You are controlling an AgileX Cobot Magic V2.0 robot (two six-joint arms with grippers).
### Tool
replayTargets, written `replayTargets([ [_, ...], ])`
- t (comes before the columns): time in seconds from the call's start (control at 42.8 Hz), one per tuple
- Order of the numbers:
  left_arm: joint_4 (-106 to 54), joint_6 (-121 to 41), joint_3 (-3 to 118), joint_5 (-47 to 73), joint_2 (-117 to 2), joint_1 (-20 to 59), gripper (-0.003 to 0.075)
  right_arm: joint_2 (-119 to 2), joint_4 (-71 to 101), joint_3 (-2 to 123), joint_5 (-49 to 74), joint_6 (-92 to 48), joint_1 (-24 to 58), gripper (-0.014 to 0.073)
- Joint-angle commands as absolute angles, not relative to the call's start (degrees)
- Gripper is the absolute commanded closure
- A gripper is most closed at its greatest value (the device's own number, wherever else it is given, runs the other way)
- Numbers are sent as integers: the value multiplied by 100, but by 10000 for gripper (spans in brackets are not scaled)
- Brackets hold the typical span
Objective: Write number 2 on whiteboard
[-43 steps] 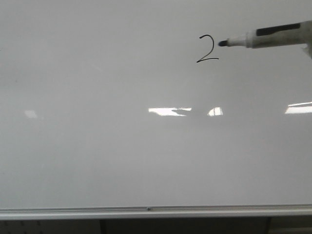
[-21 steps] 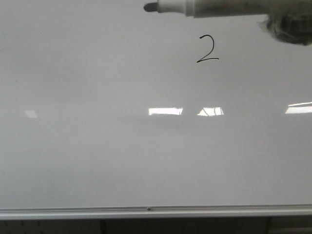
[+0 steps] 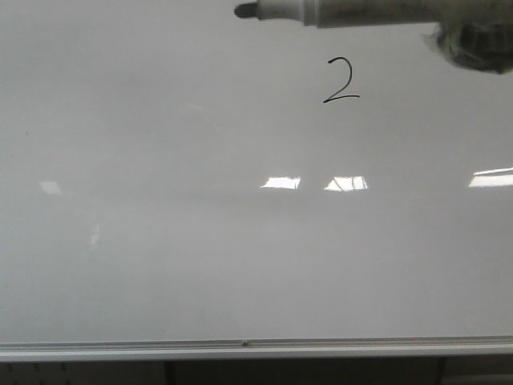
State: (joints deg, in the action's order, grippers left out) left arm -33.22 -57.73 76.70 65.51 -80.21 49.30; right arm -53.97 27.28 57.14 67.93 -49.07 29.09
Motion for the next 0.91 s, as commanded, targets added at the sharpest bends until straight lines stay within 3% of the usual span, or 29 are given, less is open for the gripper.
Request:
replayTargets([
  [0.0, -3534, -5693, 8001, 6369, -8165, 5008, 309, -5348, 2983, 5902, 6599, -4979, 2905, 582],
  [0.304, -3534, -5663, 8149, 6500, -8432, 5008, 335, -5348, 2983, 5902, 6617, -4979, 2905, 582],
  [0.537, -3745, -5663, 8149, 6500, -8432, 5008, 554, -5348, 2983, 5902, 6623, -4979, 2905, 582],
  [0.654, -3769, -5663, 8149, 6500, -8432, 5008, 627, -5348, 2983, 5902, 6617, -4979, 2905, 561],
  [0.771, -3769, -5649, 8149, 6500, -8432, 5008, 670, -5348, 2983, 5902, 6622, -4979, 2905, 431],
  [0.888, -3769, -5598, 8149, 6500, -8432, 4984, 718, -5348, 2978, 5902, 6622, -4968, 2897, 193],
])
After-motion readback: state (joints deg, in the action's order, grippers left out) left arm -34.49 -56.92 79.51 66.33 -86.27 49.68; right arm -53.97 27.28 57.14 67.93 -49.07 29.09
